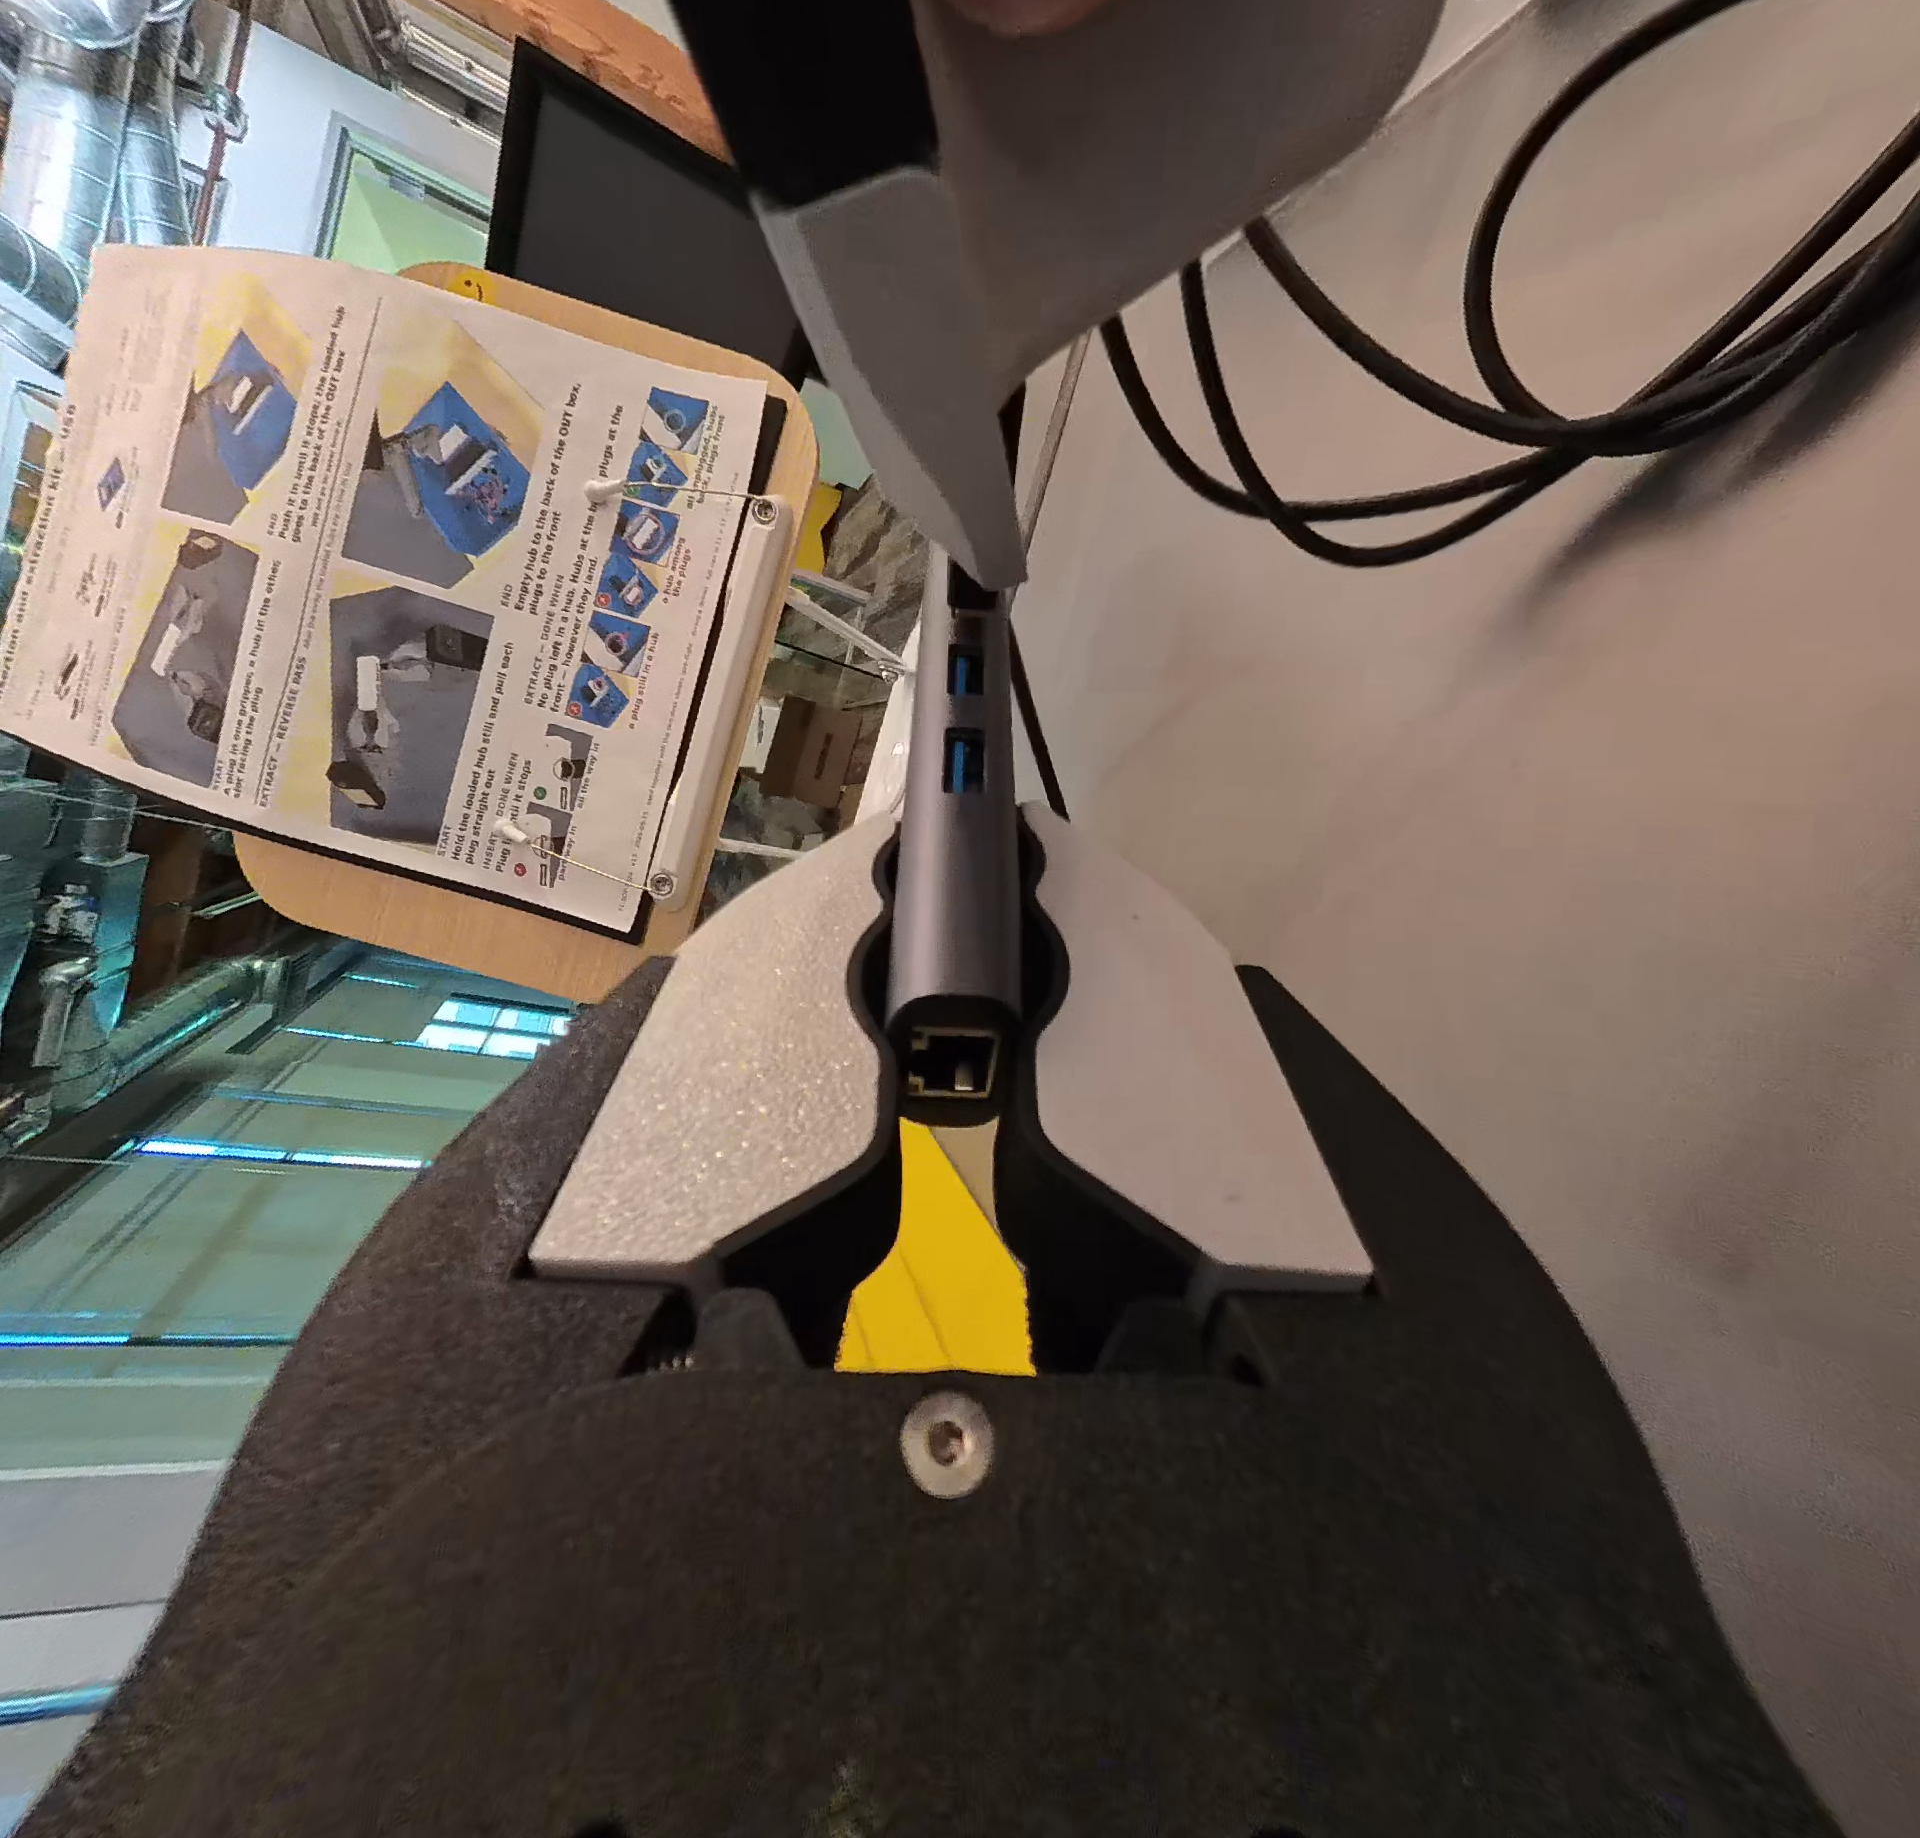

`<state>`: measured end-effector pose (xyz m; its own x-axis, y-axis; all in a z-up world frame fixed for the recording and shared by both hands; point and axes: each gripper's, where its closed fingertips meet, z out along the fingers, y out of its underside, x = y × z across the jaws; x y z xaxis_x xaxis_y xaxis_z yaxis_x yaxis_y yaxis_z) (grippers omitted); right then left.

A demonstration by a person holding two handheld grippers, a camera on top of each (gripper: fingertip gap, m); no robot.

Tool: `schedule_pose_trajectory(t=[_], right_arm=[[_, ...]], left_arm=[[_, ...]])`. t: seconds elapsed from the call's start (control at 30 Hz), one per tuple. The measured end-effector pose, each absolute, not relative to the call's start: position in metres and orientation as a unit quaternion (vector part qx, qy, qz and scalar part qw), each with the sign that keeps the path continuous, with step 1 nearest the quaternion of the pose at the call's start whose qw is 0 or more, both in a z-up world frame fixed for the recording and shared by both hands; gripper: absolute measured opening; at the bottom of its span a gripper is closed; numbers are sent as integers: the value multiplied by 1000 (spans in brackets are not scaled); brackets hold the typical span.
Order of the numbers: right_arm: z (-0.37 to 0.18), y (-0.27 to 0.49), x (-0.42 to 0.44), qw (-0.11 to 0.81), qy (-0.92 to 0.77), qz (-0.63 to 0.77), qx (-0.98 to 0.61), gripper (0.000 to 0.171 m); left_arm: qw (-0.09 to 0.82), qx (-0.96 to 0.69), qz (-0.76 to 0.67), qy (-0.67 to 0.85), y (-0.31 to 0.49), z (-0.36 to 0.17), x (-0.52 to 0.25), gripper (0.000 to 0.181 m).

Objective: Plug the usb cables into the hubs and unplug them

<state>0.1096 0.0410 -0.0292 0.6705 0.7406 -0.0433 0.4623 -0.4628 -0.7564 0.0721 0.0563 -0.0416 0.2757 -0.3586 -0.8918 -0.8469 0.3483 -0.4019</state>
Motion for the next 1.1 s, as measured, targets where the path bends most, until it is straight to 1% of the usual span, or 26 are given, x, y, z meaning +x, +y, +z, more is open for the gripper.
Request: schedule_pose_trajectory(t=[0.13,0.23,0.33,0.4,0.53,0.7,0.9,1.1], right_arm=[[-29,40,109,386,-348,168,-838,18],[-26,37,109,389,-350,186,-831,18],[-26,34,111,378,-354,200,-832,18],[-26,32,110,371,-357,221,-828,18],[-26,30,110,371,-363,229,-823,18],[-29,29,110,368,-376,229,-819,18],[-36,29,113,357,-370,238,-824,18],[-34,28,114,374,-362,234,-821,18]], left_arm=[[597,-529,209,566,57,-42,71,16],[615,-503,213,568,53,-37,73,16],[639,-480,183,573,46,-36,83,17],[656,-466,169,569,41,-30,87,21],[662,-473,129,566,35,-29,92,20],[657,-461,126,583,32,-33,94,17],[633,-470,151,596,33,-39,96,17],[636,-470,149,593,32,-38,97,17]])
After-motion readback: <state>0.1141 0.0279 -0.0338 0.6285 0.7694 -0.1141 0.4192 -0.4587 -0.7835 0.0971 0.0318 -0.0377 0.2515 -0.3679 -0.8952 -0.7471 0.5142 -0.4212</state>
